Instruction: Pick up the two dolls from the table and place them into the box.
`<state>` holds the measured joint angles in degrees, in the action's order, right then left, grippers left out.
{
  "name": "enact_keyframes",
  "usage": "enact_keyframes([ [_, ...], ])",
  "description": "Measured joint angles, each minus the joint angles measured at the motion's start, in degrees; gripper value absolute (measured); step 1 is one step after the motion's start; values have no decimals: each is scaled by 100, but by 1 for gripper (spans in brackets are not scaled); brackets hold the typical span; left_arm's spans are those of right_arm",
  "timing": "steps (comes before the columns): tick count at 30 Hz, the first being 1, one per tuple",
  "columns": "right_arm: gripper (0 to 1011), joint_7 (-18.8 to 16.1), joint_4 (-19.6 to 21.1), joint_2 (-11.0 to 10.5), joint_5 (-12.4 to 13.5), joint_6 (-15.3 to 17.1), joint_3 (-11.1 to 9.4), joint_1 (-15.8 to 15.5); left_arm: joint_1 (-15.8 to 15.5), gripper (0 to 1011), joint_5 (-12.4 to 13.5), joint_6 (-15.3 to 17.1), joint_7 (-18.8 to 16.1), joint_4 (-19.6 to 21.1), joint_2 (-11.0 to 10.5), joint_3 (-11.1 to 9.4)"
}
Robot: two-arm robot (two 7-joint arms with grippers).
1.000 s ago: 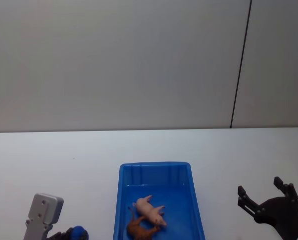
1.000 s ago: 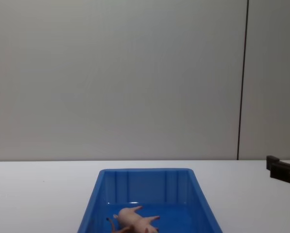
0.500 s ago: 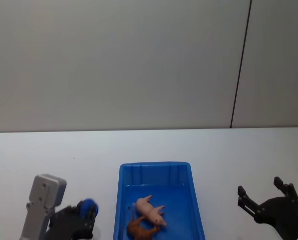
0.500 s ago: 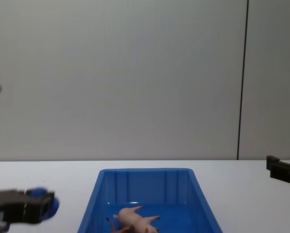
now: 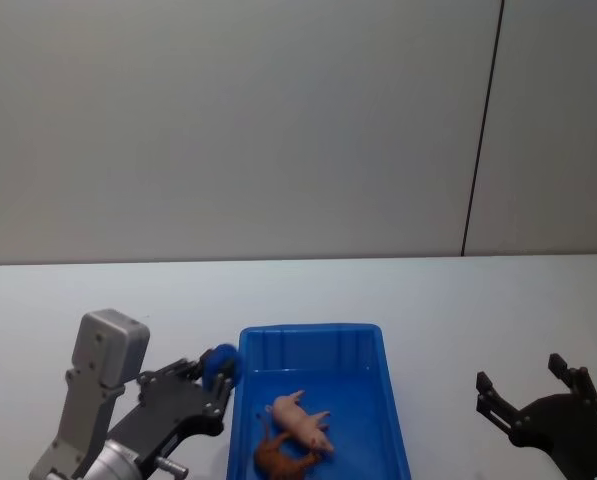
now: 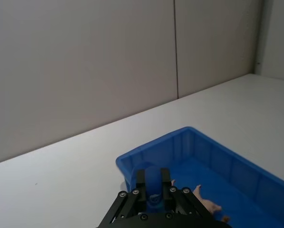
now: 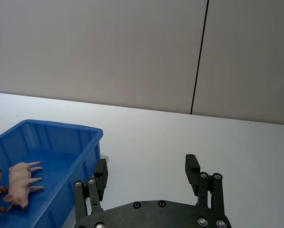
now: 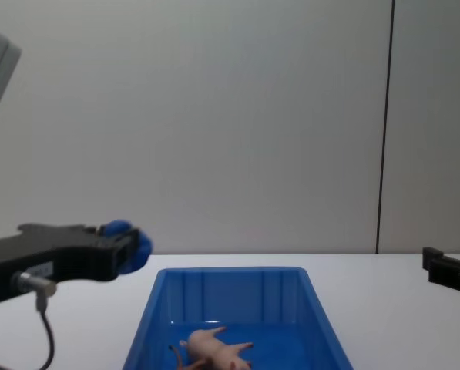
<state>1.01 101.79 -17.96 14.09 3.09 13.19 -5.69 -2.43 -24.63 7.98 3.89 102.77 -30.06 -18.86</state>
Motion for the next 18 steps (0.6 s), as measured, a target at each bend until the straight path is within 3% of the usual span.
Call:
enact_keyframes([
  [9,1001,0,0,0,0,0,0,0,-272,413,-9,-260,871,-176,146,-17],
  [10,1001,0,0,0,0,0,0,0,-272,485,-9,-260,871,-176,146,-17],
  [18,1001,0,0,0,0,0,0,0,-542,753,-103,-375,1745,-444,311,-64],
])
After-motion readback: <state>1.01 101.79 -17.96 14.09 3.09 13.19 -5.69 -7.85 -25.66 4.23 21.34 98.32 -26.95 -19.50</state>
